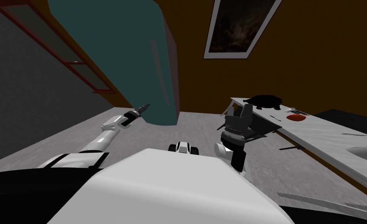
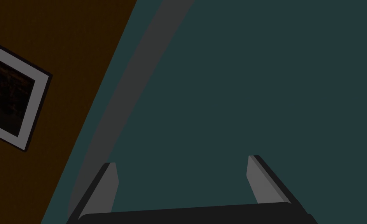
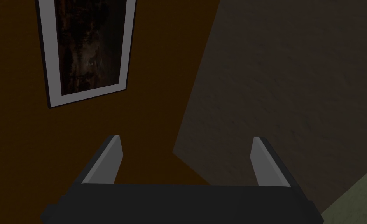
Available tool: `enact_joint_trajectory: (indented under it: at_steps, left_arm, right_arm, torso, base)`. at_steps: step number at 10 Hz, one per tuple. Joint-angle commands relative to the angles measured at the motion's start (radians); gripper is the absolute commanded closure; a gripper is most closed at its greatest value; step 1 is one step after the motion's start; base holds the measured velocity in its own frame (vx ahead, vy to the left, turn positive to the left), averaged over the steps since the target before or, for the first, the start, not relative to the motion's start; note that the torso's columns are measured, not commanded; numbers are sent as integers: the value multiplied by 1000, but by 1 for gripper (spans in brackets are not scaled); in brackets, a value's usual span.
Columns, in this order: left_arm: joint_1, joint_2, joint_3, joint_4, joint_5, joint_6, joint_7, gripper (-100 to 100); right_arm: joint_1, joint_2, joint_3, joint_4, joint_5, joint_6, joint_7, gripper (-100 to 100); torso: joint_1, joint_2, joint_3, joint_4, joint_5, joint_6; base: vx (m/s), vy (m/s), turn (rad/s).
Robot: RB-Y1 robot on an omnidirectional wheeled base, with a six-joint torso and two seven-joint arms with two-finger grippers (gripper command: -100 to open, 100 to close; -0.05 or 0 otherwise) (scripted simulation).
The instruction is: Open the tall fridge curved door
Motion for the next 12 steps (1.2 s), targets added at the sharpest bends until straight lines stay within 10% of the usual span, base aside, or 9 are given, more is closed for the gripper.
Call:
enact_joint_trajectory:
  at_steps: [1,12]
  left_arm:
    - [2,81,-7,-2,2,9,69,-100]
    - [6,421,-29,12,19,34,349,-100]
  right_arm:
    - [0,0,0,0,0,0,0,0]
    - [0,0,0,0,0,0,0,0]
  torso:
    - [0,-1,-1,0,0,0]
    - [-2,-3,-2,-1,-1,0]
  base:
    - [81,-72,-17]
    - [89,-75,-18]
